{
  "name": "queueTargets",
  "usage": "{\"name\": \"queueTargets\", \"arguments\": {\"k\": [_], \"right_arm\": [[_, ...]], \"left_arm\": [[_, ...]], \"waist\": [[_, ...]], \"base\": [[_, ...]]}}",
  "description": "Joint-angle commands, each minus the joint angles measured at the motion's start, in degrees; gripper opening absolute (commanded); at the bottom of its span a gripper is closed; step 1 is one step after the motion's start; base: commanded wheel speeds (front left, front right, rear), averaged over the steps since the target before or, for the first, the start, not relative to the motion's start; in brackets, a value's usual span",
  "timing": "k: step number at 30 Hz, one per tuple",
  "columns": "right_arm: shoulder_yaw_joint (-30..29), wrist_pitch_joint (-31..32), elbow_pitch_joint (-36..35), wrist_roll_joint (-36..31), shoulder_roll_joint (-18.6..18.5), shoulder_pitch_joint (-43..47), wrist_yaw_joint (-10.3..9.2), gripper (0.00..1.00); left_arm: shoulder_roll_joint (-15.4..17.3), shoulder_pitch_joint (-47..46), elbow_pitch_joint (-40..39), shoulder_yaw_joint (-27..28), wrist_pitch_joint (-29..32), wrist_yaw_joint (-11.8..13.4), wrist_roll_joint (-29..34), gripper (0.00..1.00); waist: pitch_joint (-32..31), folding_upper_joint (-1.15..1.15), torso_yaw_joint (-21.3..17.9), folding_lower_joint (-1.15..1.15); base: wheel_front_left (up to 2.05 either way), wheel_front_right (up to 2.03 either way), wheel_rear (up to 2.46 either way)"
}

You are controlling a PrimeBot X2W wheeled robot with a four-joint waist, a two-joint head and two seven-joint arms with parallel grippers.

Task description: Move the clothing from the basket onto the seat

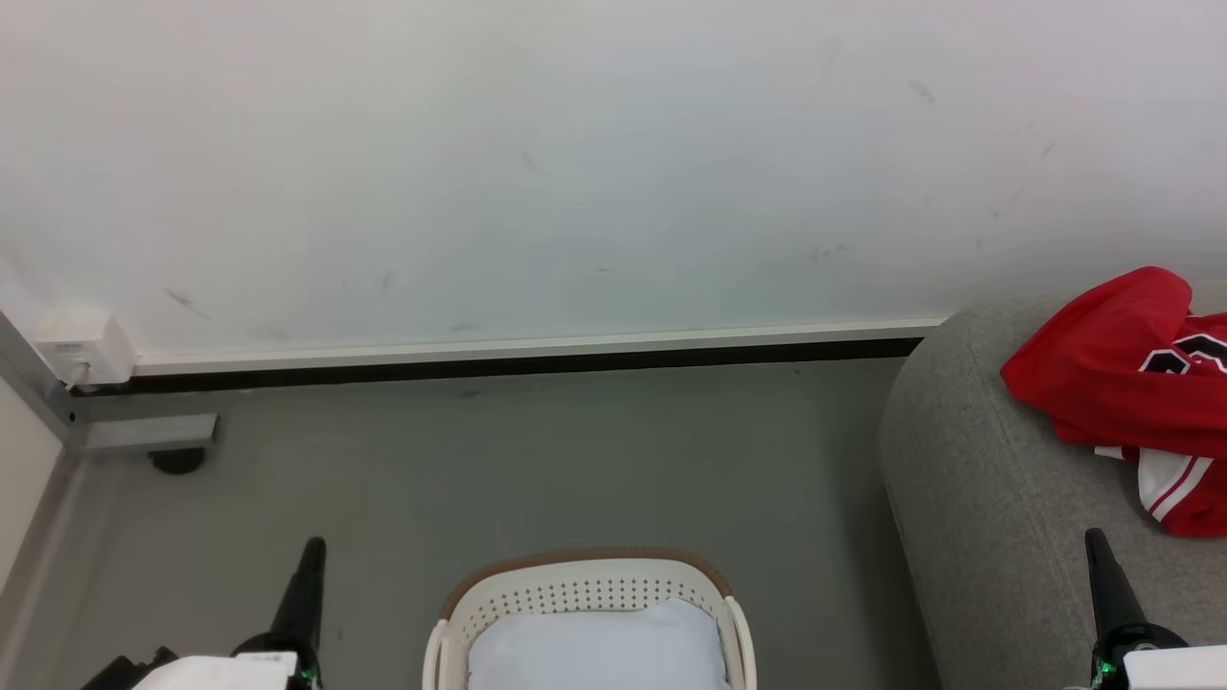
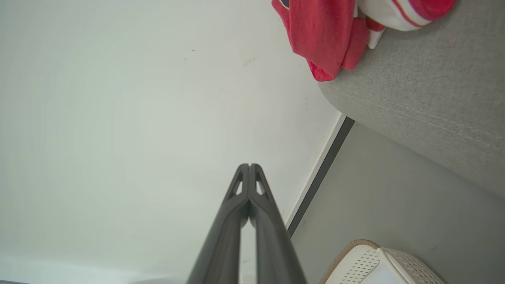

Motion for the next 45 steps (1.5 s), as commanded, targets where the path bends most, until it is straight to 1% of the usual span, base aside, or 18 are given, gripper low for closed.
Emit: {"name": "queueTargets", "arguments": {"k": [1, 27, 45], "right_arm": [[-0.2, 0.4, -0.5, 1.7, -0.6, -0.9, -0.09, 0.0], [-0.8, 3.2, -0.9, 13.0, -0.6, -2.1, -0.12, 0.0], [-0.8, 3.2, -0.8, 12.7, -0.6, -2.0, -0.12, 0.0]], "left_arm": [[0.5, -0.8, -0.5, 0.4, 0.6, -0.2, -1.8, 0.0], [0.5, -1.7, -1.5, 1.9, 3.3, -0.2, -11.9, 0.0], [0.5, -1.7, -1.5, 1.8, 3.2, -0.2, -11.7, 0.0]], "waist": [[0.0, 0.0, 0.0, 0.0], [0.5, 0.0, 0.4, 0.0], [0.5, 0.0, 0.4, 0.0]], "base": [[0.0, 0.0, 0.0], [0.0, 0.0, 0.0], [0.0, 0.0, 0.0]]}}
